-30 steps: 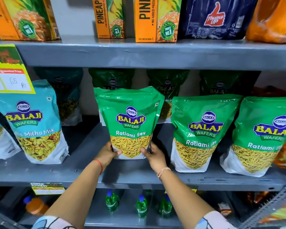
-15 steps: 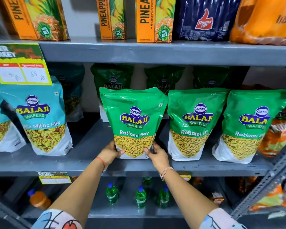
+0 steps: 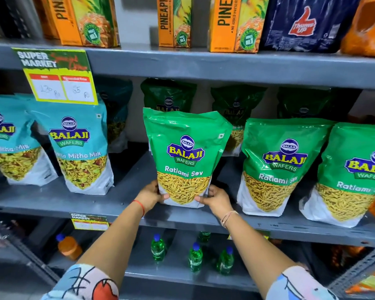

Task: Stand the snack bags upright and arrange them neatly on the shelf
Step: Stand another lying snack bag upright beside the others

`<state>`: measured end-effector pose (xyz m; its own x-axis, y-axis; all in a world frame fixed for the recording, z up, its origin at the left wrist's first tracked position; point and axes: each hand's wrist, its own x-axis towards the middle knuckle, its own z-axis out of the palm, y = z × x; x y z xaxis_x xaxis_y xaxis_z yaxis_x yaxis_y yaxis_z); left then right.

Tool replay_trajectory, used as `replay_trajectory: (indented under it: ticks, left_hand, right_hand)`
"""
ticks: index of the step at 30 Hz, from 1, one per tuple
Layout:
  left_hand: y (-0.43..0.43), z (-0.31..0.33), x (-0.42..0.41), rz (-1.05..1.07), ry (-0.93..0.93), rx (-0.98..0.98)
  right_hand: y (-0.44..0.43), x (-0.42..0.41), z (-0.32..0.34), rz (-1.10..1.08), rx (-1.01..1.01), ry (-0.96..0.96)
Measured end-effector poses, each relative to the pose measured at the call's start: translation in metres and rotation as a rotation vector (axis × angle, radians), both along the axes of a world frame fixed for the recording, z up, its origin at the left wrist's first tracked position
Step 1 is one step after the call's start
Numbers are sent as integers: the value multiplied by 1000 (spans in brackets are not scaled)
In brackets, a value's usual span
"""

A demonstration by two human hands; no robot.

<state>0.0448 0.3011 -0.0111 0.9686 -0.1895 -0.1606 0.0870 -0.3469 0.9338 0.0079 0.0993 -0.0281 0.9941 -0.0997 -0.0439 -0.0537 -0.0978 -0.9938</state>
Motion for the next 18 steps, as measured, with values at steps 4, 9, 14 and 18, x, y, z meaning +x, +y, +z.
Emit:
replay_trajectory:
  ticks: [4, 9, 14, 18]
  left_hand:
    - [41, 1, 7, 43, 7, 25]
    - [78, 4, 14, 68, -42, 164]
    - [87, 14, 13, 14, -79, 166]
    - [87, 40, 9, 197, -99, -401]
  right_hand:
    - [39, 15, 0, 44, 23, 8]
    - [75, 32, -3, 66, 24, 30]
    - [83, 33, 8, 76, 49, -2]
    - [79, 37, 40, -182, 368, -249]
